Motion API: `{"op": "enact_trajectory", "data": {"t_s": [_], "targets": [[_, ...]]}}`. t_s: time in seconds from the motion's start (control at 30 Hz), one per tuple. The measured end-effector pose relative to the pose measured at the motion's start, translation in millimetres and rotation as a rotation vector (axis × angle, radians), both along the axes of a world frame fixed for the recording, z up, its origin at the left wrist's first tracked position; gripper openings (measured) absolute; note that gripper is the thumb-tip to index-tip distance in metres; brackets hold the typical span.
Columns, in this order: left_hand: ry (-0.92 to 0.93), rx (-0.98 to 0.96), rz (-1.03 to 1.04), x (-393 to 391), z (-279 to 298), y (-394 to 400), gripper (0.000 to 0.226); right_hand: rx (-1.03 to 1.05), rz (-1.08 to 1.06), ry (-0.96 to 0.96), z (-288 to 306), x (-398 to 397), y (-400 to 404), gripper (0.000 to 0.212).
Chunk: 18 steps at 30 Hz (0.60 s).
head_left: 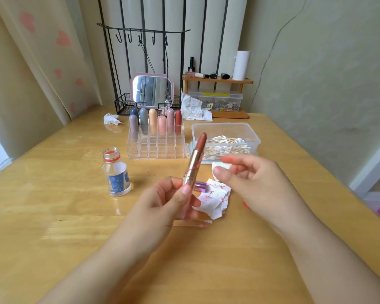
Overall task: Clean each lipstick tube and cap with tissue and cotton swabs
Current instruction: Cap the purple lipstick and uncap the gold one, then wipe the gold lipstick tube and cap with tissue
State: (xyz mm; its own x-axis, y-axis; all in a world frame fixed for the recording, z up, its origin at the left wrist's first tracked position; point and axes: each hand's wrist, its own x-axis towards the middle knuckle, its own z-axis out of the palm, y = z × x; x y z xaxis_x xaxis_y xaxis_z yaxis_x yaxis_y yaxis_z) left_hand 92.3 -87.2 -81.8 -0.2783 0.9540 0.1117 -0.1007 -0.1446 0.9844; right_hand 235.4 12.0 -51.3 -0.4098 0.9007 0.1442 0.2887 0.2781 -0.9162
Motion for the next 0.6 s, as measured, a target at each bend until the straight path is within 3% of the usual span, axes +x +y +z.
{"op": "enact_trajectory", "data": {"t_s": [0.07, 0.13, 0.2, 0.27, 0.47, 0.6], "targets": [[0.031, -0.011, 0.054, -2, -1, 1, 0.028, 0.116, -0.146, -0.294, -6, 7, 11, 0.02], [0.064, -0.034, 0.104, -4, -4, 4, 0.027, 0.16, -0.177, -0.573, -15, 8, 16, 0.024], [0.07, -0.054, 0.146, -5, -7, 5, 0.022, 0.147, -0.154, -0.701, -25, 3, 15, 0.029], [0.07, -0.075, 0.182, -6, -9, 7, 0.018, 0.142, -0.143, -0.712, -32, -3, 11, 0.032], [0.091, -0.122, 0.197, -9, -12, 9, 0.018, -0.109, -0.063, -0.451, -38, -11, 6, 0.031], [0.134, -0.129, 0.182, -10, -13, 8, 0.016, -0.018, -0.132, -0.364, -32, -5, 12, 0.025]]}}
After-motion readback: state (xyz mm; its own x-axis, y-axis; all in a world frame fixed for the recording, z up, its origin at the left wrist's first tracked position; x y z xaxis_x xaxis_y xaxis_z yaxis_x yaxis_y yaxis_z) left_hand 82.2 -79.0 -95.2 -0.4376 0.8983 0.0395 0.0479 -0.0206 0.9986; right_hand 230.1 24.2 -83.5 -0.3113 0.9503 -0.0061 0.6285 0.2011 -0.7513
